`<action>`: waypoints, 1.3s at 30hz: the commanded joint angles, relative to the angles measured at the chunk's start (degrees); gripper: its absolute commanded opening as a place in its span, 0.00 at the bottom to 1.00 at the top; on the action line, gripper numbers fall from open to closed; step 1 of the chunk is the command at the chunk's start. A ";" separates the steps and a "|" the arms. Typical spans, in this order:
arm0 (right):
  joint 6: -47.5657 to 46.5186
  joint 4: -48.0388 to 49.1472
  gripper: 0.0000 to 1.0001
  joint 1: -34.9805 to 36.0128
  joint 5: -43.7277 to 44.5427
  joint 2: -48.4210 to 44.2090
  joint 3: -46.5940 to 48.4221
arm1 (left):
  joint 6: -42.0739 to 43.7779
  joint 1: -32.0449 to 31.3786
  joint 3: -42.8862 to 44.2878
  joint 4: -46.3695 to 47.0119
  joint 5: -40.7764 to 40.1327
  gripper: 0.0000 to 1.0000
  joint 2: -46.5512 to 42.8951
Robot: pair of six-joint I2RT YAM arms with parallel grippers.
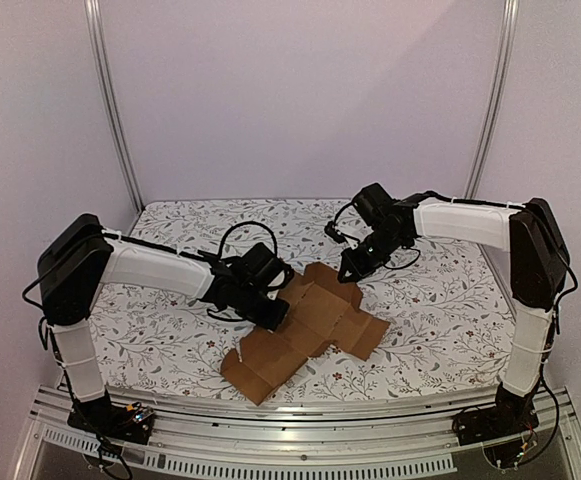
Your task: Fold the paper box
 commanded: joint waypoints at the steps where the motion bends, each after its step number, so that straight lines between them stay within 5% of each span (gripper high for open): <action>1: 0.58 0.05 0.00 0.27 0.62 0.27 -0.65 | 0.85 -2.18 1.20 1.04 2.15 0.00 0.22; 23: 0.16 -0.30 0.00 0.56 1.71 0.41 -1.29 | 1.23 -4.96 2.65 0.02 1.52 0.00 3.98; 39: -11.24 -1.54 0.00 1.47 5.94 -3.72 0.91 | 4.44 -2.48 6.18 -6.23 -1.90 0.00 -10.33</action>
